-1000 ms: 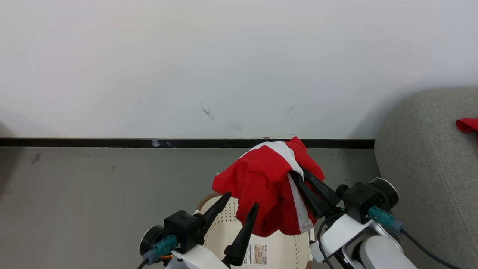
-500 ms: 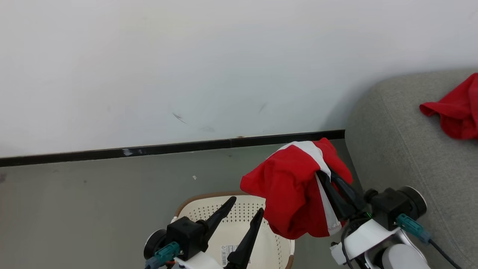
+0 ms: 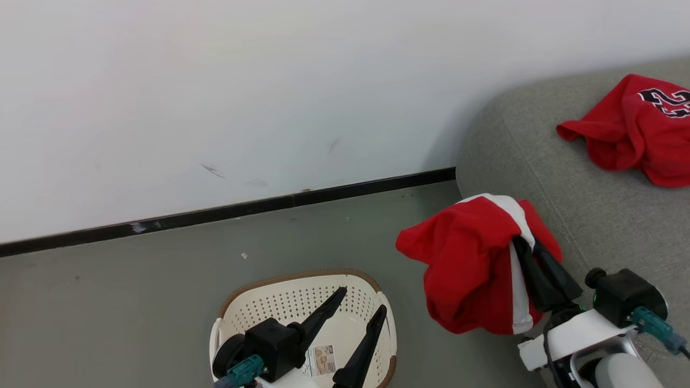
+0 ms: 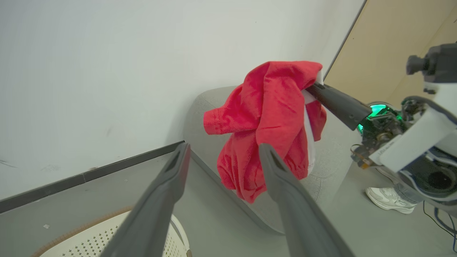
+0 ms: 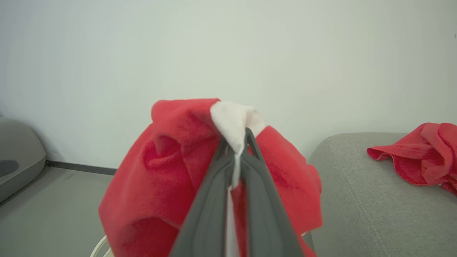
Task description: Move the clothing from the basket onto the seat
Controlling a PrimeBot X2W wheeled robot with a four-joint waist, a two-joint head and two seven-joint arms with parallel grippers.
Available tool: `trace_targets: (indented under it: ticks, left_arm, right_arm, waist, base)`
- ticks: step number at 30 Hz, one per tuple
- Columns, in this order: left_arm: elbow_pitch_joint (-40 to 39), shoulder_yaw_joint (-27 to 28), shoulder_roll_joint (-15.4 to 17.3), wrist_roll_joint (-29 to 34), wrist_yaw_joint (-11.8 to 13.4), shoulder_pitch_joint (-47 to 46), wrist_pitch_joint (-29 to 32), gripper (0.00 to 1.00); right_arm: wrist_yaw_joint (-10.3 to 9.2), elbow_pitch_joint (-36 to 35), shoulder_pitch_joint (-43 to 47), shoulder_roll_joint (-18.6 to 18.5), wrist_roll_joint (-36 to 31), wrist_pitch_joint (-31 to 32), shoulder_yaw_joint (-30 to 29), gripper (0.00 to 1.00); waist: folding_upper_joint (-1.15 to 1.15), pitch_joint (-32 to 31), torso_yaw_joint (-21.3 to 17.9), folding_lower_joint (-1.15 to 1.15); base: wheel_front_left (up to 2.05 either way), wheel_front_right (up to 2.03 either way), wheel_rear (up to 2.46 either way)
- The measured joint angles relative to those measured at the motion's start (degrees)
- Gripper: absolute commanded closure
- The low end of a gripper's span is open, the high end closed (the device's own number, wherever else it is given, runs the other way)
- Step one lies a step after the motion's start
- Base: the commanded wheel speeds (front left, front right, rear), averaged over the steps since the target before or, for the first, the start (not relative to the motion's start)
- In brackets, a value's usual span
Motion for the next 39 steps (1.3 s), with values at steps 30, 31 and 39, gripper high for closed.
trace_targets:
  ticks: [30, 31, 39]
  left_arm:
    - [-1.82, 0.71, -0.31, 2.69, 3.89, 1.2, -1.9, 0.0]
    - [-1.89, 0.77, -0.3, 2.9, 4.05, 1.2, -2.0, 0.0]
    - [-2.6, 0.96, 0.4, 3.66, 4.55, 1.21, -1.98, 0.0]
  right_arm:
    - [-0.03, 18.05, -37.26, -11.33, 18.96, 7.61, -28.58, 1.0]
    - [-0.03, 19.08, -38.67, -11.71, 19.72, 7.73, -30.38, 1.0]
    - [-0.04, 27.14, -46.88, -16.0, 21.35, 9.49, -41.18, 1.0]
  waist:
    - [0.0, 11.33, 3.06, 0.0]
    - [0.0, 11.71, 3.43, 0.0]
    - [0.0, 14.99, 6.26, 0.0]
  base:
    - [0.0, 0.0, 0.0]
    - [0.0, 0.0, 0.0]
    - [0.0, 0.0, 0.0]
